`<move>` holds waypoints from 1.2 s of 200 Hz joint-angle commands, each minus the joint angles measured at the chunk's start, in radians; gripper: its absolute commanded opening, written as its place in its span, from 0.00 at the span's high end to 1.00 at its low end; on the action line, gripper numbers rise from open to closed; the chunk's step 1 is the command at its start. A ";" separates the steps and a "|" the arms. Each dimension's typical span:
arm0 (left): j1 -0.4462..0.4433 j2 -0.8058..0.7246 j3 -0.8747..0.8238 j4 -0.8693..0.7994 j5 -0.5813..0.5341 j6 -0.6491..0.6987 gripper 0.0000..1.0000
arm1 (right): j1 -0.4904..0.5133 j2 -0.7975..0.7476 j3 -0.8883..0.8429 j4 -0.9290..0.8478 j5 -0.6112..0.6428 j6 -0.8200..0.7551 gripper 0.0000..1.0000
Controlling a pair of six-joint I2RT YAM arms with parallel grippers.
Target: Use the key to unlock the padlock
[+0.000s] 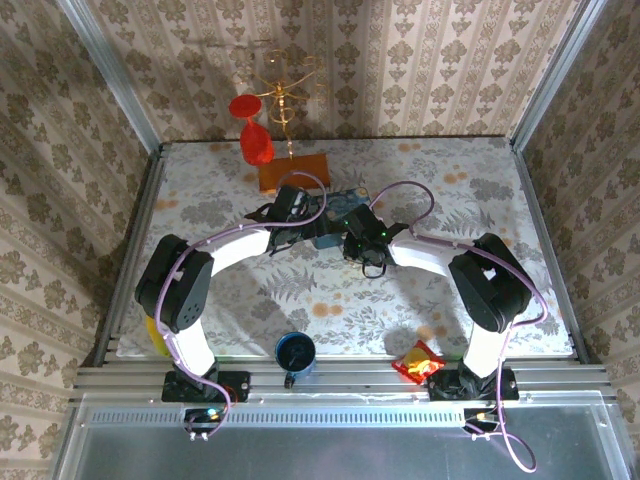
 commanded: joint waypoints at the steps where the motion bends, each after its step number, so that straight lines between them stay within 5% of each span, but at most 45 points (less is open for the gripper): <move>1: 0.009 0.024 -0.048 -0.149 -0.033 0.009 0.19 | -0.016 -0.001 0.029 -0.026 0.042 0.015 1.00; 170: 0.015 0.029 -0.056 -0.123 -0.017 -0.001 0.30 | -0.061 -0.001 0.057 -0.086 0.109 -0.004 1.00; 240: -0.008 0.028 0.066 -0.066 0.027 -0.044 0.02 | -0.052 0.001 0.048 -0.082 0.062 -0.026 1.00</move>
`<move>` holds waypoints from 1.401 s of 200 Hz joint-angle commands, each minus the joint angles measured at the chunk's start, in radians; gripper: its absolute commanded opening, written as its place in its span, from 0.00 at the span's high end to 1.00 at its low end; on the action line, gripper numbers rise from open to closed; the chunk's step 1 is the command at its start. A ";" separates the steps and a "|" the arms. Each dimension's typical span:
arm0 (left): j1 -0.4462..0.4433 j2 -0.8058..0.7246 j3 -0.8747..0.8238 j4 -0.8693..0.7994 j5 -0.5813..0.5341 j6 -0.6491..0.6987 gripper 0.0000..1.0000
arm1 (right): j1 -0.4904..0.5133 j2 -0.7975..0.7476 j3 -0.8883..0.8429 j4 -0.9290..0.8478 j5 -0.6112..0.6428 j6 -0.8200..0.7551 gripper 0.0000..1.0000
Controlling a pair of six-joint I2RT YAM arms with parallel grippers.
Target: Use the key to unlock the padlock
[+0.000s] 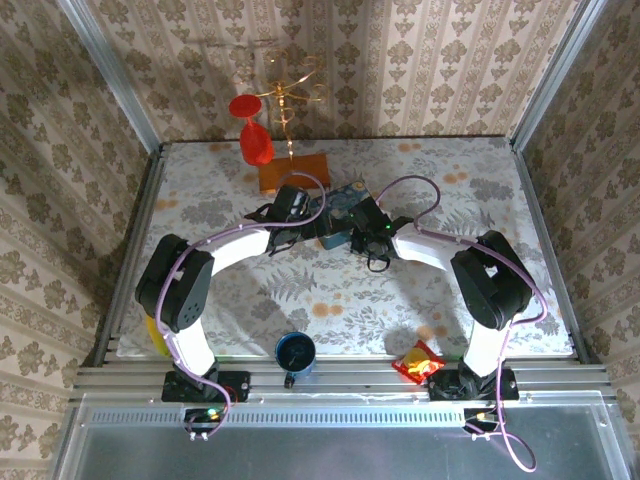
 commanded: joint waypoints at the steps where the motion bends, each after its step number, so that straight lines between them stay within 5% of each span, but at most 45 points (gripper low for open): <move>1: -0.008 0.027 0.066 -0.065 -0.004 -0.014 0.01 | -0.005 -0.008 0.015 -0.032 0.022 -0.005 1.00; 83: 0.010 0.153 0.264 -0.122 -0.006 0.070 0.00 | -0.003 -0.016 0.013 -0.035 0.010 -0.013 1.00; 164: 0.013 0.198 0.214 -0.142 -0.001 0.062 0.07 | -0.025 -0.007 0.016 0.009 -0.017 -0.019 1.00; 186: 0.024 0.192 0.192 -0.143 -0.005 0.063 0.07 | -0.042 -0.041 -0.047 0.096 -0.078 -0.056 0.81; 280: 0.038 0.195 0.169 -0.135 0.004 0.058 0.09 | -0.010 0.002 -0.091 0.226 -0.155 -0.080 0.47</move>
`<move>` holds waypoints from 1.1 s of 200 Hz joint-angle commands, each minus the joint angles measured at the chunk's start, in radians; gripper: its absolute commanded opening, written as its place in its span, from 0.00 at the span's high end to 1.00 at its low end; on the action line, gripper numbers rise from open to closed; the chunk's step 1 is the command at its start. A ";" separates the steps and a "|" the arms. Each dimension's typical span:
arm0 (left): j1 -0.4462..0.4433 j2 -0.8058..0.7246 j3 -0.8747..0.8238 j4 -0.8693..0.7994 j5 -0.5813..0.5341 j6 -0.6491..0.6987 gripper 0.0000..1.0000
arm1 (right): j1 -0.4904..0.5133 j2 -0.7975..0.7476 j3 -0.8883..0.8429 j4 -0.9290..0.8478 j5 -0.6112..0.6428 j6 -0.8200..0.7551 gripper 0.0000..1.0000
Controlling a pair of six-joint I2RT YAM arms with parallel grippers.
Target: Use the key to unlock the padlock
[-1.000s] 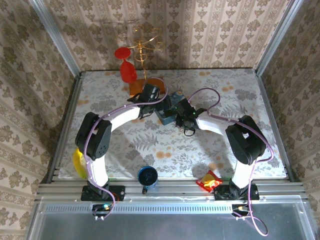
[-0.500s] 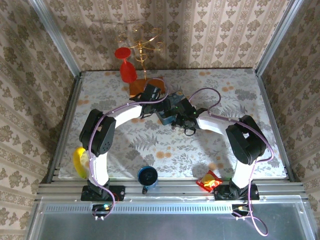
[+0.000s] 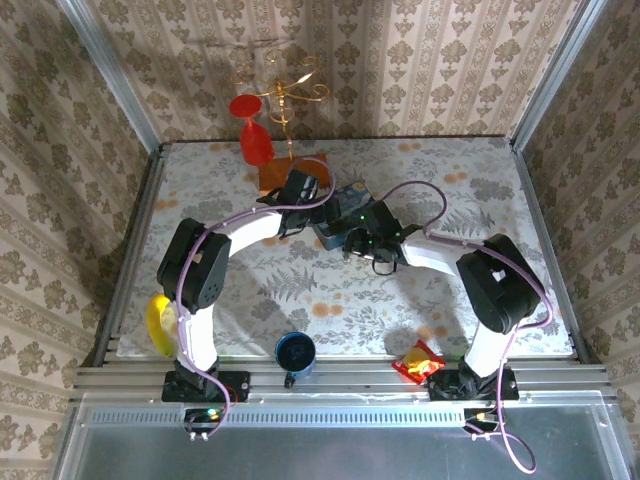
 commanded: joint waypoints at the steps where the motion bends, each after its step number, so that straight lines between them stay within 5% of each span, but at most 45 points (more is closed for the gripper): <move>1: 0.019 0.019 -0.043 -0.116 -0.038 0.015 0.09 | 0.015 0.044 0.029 0.026 -0.014 -0.004 0.47; 48: 0.019 0.016 -0.041 -0.116 -0.041 0.010 0.09 | 0.042 0.117 0.095 -0.022 0.034 0.006 0.48; 139: 0.023 0.016 -0.041 -0.114 -0.042 0.000 0.09 | 0.048 0.099 0.082 -0.097 0.108 0.061 0.93; 220: 0.035 0.014 -0.041 -0.123 -0.048 -0.001 0.11 | -0.003 0.003 -0.013 -0.020 0.038 0.050 1.00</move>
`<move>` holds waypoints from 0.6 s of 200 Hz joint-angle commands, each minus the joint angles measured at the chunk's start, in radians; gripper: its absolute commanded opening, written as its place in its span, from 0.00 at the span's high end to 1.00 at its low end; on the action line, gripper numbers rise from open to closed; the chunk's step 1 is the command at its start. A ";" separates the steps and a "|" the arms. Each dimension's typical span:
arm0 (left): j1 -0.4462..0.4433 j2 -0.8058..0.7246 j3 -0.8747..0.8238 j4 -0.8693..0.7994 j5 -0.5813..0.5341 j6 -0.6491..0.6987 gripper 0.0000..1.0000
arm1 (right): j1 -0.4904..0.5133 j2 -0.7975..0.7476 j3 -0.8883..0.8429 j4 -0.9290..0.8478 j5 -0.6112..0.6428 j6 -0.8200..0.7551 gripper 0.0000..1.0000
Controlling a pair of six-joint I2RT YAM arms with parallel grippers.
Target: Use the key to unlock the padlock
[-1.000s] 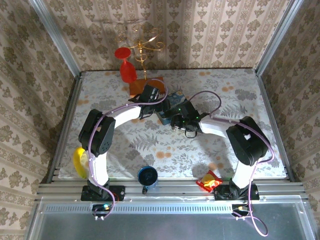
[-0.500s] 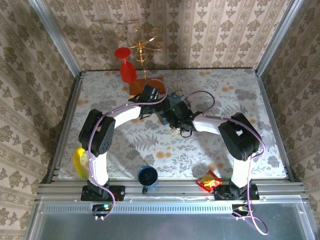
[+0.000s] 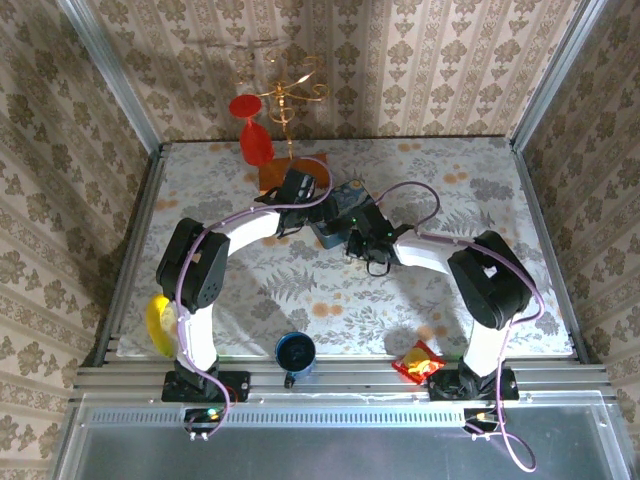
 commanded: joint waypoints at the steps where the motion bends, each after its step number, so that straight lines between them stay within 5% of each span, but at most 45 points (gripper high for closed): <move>1: 0.021 0.016 -0.039 -0.125 -0.049 0.008 0.11 | -0.022 -0.036 -0.045 0.012 -0.029 -0.003 1.00; 120: 0.024 0.017 -0.053 -0.134 -0.057 0.011 0.28 | -0.103 -0.061 -0.175 0.311 -0.198 0.037 1.00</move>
